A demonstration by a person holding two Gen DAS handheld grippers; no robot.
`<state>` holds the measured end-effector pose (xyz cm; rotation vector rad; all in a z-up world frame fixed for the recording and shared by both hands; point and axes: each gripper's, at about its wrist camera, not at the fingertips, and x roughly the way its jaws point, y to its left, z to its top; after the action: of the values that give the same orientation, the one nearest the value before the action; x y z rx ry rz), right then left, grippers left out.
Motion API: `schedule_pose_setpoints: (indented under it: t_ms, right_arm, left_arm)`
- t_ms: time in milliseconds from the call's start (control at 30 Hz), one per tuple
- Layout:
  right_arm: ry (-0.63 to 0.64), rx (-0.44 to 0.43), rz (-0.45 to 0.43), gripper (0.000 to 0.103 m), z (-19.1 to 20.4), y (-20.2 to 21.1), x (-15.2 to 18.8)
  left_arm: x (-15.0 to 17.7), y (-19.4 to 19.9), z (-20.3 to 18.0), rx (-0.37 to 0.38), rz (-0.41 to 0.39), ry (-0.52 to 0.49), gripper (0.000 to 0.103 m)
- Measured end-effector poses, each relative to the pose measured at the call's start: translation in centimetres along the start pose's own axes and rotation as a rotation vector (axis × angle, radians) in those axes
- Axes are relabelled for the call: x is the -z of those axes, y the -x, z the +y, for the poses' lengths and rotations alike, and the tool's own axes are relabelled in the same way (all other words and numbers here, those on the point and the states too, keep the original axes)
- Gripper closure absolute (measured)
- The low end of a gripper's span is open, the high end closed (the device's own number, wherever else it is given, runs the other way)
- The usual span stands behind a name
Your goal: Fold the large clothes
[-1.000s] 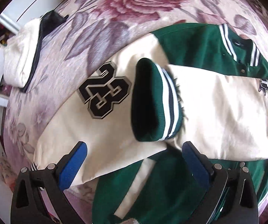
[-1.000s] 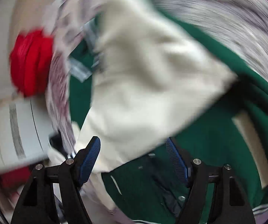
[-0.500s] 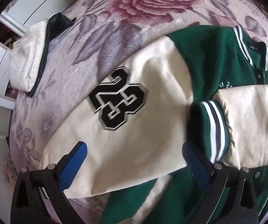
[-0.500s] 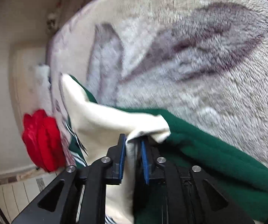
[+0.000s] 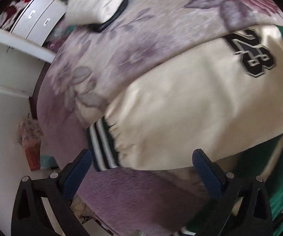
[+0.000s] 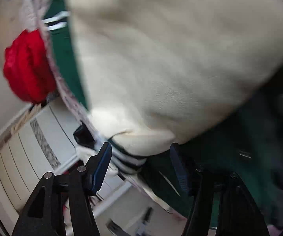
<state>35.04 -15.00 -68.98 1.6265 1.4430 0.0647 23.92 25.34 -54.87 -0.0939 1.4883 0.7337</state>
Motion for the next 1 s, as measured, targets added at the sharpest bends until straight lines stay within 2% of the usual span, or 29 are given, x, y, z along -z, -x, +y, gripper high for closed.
schedule_pose_setpoints:
  t_ms: [33, 67, 100, 167, 233, 367, 433, 467, 500, 567, 667, 700, 733, 767, 800, 833, 867, 900, 967, 1000]
  right_arm:
    - [-0.016, -0.022, -0.047, 0.058, 0.6, -1.2, -0.4]
    - [-0.003, -0.039, -0.072, 0.086, 1.0, -1.9, 0.3]
    - [0.034, -0.033, -0.089, 0.096, 1.7, -1.8, 1.2]
    - [0.143, -0.021, -0.124, 0.098, 4.6, -2.5, 3.0]
    - [0.267, 0.028, -0.106, 0.098, 7.3, -3.9, 4.6]
    - [0.368, 0.229, 0.117, 0.097, 8.9, -7.5, 5.6]
    - [0.399, 0.212, 0.153, 0.084, 9.0, -7.0, 6.8]
    - [0.423, 0.206, 0.154, 0.053, 8.9, -5.8, 7.8]
    - [0.443, 0.210, 0.148, 0.027, 9.4, -5.4, 8.2]
    - [0.481, 0.215, 0.125, 0.024, 9.1, -2.0, 10.0]
    - [0.497, 0.273, 0.085, 0.023, 7.8, 3.6, 9.8]
    - [0.498, 0.297, 0.071, 0.023, 7.2, 4.5, 10.2]
    - [0.498, 0.313, 0.065, 0.023, 6.9, 5.0, 8.5]
    - [0.499, 0.338, 0.054, 0.023, 6.0, 5.8, 8.9]
    - [0.498, 0.355, 0.046, 0.023, 4.3, 8.1, 6.8]
    - [0.494, 0.391, 0.017, 0.023, 3.2, 8.4, 6.4]
    - [0.496, 0.445, -0.037, 0.023, 2.5, 9.2, 6.7]
    - [0.507, 0.471, -0.062, 0.023, 1.6, 8.4, 5.0]
    - [0.580, 0.585, -0.143, 0.023, 1.9, 8.9, 6.3]
    - [0.614, 0.630, -0.168, 0.023, 2.6, 8.7, 6.3]
  left_arm:
    - [0.2, -0.4, 1.0, 0.000, 0.005, 0.014, 0.000]
    - [0.4, -0.7, 1.5, 0.001, 0.009, 0.024, 0.000]
    - [0.5, -1.1, 2.4, 0.006, 0.015, 0.040, 0.000]
    - [0.9, -1.9, 3.5, 0.019, 0.034, 0.069, 0.000]
    - [1.3, -2.9, 4.6, 0.026, 0.055, 0.095, 0.000]
    - [1.6, -4.1, 6.2, 0.072, 0.094, 0.143, 0.000]
    - [1.9, -4.2, 7.2, 0.129, 0.096, 0.180, 0.000]
    - [2.1, -4.2, 7.5, 0.163, 0.095, 0.194, 0.000]
    - [2.4, -4.3, 8.0, 0.205, 0.100, 0.216, 0.000]
    - [3.0, -4.8, 8.7, 0.331, 0.122, 0.276, 0.000]
    - [4.1, -6.8, 8.8, 0.595, 0.208, 0.404, 0.000]
    - [4.5, -8.2, 8.8, 0.699, 0.238, 0.490, 0.000]
    - [4.6, -8.9, 8.8, 0.755, 0.245, 0.545, 0.001]
    - [4.7, -10.0, 8.8, 0.815, 0.247, 0.622, 0.003]
    - [4.7, -11.1, 9.0, 0.836, 0.234, 0.705, 0.021]
    - [4.6, -12.0, 9.2, 0.822, 0.216, 0.771, 0.053]
    - [4.4, -12.9, 9.4, 0.777, 0.214, 0.823, 0.065]
    - [4.2, -13.5, 9.8, 0.731, 0.200, 0.876, 0.079]
    - [3.2, -13.0, 10.8, 0.676, 0.115, 0.910, 0.088]
    - [1.8, -12.3, 11.3, 0.639, 0.048, 0.874, 0.092]
